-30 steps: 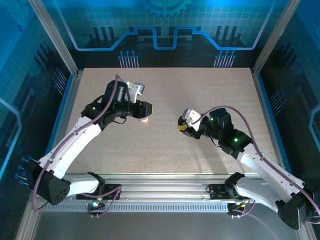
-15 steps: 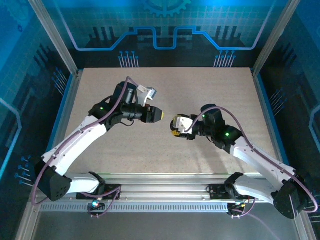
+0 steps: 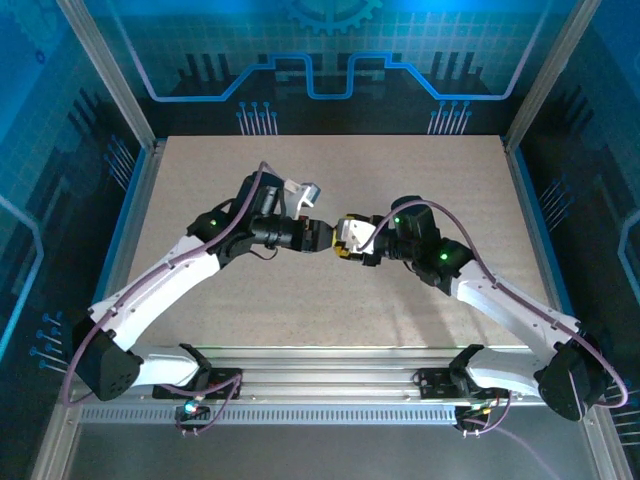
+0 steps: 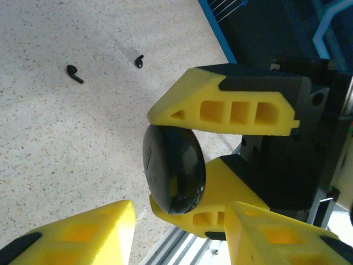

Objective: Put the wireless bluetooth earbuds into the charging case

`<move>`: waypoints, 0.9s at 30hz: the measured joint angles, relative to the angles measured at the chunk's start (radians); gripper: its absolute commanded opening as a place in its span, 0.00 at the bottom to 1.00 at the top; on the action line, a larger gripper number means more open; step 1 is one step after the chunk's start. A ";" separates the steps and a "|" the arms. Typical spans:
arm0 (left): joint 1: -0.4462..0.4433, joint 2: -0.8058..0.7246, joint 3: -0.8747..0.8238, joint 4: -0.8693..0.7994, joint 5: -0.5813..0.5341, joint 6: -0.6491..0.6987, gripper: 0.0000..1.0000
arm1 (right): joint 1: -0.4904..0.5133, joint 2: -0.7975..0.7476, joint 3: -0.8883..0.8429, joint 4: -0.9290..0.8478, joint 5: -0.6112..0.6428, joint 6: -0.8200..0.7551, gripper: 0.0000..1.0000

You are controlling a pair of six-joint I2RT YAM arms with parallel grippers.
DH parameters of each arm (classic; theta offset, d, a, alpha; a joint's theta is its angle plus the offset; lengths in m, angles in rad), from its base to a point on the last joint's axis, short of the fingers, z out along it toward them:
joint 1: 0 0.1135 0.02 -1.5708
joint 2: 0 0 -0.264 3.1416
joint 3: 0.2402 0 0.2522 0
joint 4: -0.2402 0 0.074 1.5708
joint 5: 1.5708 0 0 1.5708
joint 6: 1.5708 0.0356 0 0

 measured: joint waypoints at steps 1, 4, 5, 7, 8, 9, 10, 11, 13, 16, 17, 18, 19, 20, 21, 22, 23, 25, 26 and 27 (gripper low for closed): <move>-0.002 0.000 0.000 -0.003 -0.002 -0.005 0.46 | 0.000 0.000 0.002 0.000 -0.001 0.000 0.44; -0.006 0.003 0.000 -0.003 -0.009 -0.019 0.46 | 0.000 0.002 0.004 0.000 -0.003 0.000 0.44; -0.008 0.004 0.000 -0.002 -0.010 -0.025 0.46 | 0.000 0.005 0.007 -0.001 -0.003 0.000 0.44; -0.011 0.007 0.000 -0.002 -0.011 -0.036 0.46 | 0.000 0.012 0.013 -0.001 -0.003 0.000 0.44; -0.014 0.008 0.000 -0.001 -0.011 -0.039 0.46 | 0.000 0.014 0.015 0.000 -0.004 0.000 0.44; -0.018 0.011 0.000 0.001 -0.011 -0.042 0.46 | 0.000 0.015 0.016 0.000 -0.006 0.000 0.44; -0.021 0.014 0.000 0.004 -0.011 -0.046 0.46 | 0.001 0.016 0.016 0.000 -0.007 0.000 0.44; -0.025 0.019 0.000 0.008 -0.011 -0.050 0.45 | 0.001 0.016 0.016 0.000 -0.008 0.000 0.44; -0.030 0.030 0.000 0.013 -0.011 -0.060 0.43 | 0.002 0.018 0.016 -0.001 -0.011 0.000 0.45; -0.034 0.045 0.000 0.019 -0.011 -0.065 0.37 | 0.004 0.019 0.016 -0.011 -0.009 0.000 0.45; -0.034 0.047 0.000 0.018 -0.016 -0.066 0.35 | 0.004 0.020 0.016 -0.013 -0.008 0.000 0.45; -0.034 0.050 0.000 0.018 -0.020 -0.067 0.32 | 0.004 0.020 0.016 -0.013 -0.006 0.000 0.45; -0.034 0.052 0.000 0.018 -0.026 -0.067 0.30 | 0.004 0.020 0.016 -0.014 -0.006 0.000 0.45; -0.034 0.054 0.000 0.018 -0.029 -0.067 0.27 | 0.004 0.020 0.016 -0.017 -0.003 0.000 0.45; -0.035 0.056 0.000 0.018 -0.032 -0.066 0.25 | 0.004 0.021 0.016 -0.019 -0.003 0.000 0.45; -0.037 0.056 0.000 0.018 -0.034 -0.064 0.24 | 0.004 0.021 0.016 -0.021 -0.002 0.000 0.46; -0.038 0.056 0.000 0.018 -0.035 -0.064 0.23 | 0.004 0.021 0.016 -0.024 -0.002 0.000 0.48; -0.040 0.056 0.000 0.018 -0.041 -0.062 0.20 | 0.004 0.021 0.016 -0.024 -0.001 0.000 0.54; -0.040 0.056 0.000 0.019 -0.044 -0.060 0.20 | 0.004 0.021 0.016 -0.024 -0.001 0.004 0.57; -0.040 0.055 0.000 0.021 -0.045 -0.055 0.19 | 0.004 0.020 0.013 -0.019 -0.002 0.011 0.60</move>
